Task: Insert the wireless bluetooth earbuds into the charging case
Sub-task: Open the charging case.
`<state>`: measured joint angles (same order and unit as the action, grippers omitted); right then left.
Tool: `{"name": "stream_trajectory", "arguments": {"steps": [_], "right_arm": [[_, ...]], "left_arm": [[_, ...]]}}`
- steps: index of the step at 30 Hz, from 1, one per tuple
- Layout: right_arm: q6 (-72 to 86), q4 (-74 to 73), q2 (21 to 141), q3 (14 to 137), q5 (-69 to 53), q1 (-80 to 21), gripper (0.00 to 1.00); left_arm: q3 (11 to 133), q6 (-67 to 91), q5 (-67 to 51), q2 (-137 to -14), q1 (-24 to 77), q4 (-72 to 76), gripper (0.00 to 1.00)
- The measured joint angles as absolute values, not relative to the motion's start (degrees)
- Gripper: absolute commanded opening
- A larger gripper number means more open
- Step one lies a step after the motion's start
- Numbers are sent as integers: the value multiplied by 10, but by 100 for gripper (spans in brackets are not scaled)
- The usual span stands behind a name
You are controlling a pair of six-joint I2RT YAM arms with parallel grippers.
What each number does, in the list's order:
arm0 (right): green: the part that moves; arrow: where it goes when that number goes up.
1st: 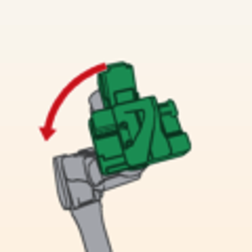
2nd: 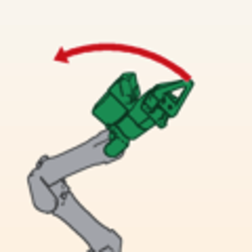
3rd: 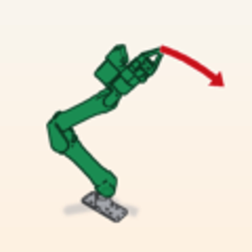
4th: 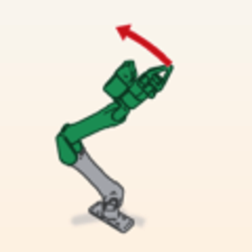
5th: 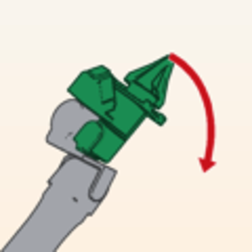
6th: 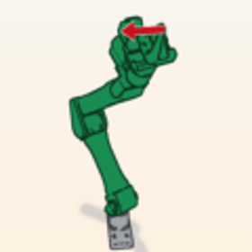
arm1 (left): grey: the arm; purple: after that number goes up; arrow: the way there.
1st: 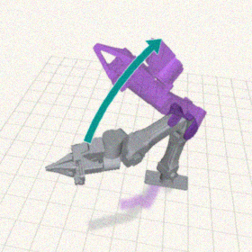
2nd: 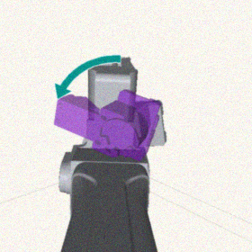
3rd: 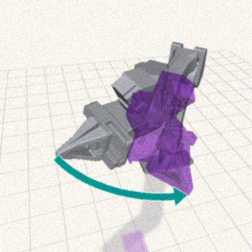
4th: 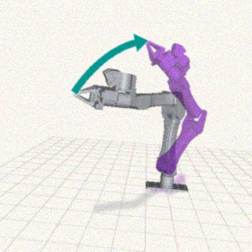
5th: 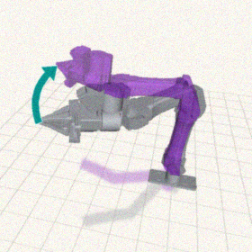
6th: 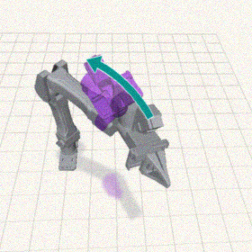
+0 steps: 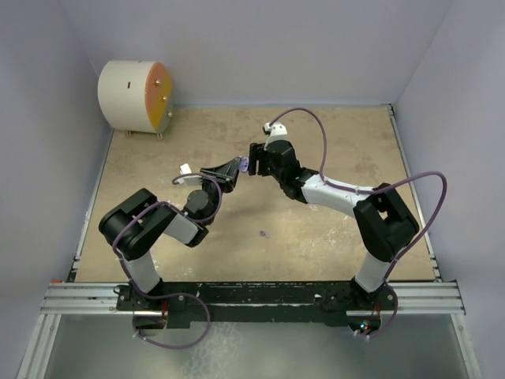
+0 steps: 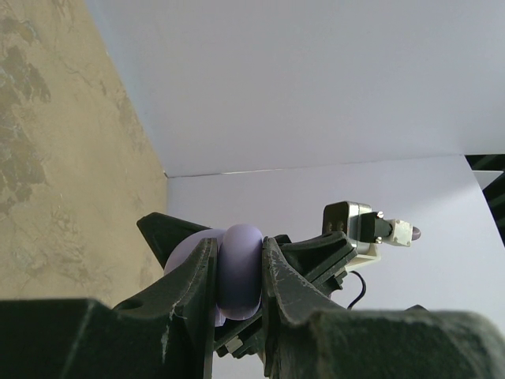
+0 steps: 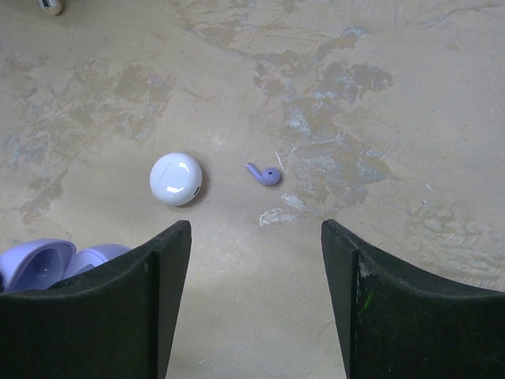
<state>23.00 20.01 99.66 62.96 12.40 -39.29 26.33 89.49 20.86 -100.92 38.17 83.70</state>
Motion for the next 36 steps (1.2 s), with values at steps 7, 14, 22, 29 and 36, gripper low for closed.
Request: {"name": "stream_trajectory", "arguments": {"steps": [7, 14, 22, 29, 36], "right_arm": [[230, 199, 992, 624, 126, -393, 71], [229, 192, 973, 608, 130, -393, 71], [229, 187, 932, 586, 146, -388, 71], [230, 196, 879, 566, 149, -393, 72], [230, 196, 856, 548, 150, -394, 72]], "left_arm": [[263, 896, 205, -1009, 382, 835, 0], [263, 896, 194, -1009, 383, 826, 0], [263, 893, 180, -988, 389, 783, 0], [263, 888, 152, -977, 402, 728, 0], [263, 887, 145, -974, 400, 709, 0]]}}
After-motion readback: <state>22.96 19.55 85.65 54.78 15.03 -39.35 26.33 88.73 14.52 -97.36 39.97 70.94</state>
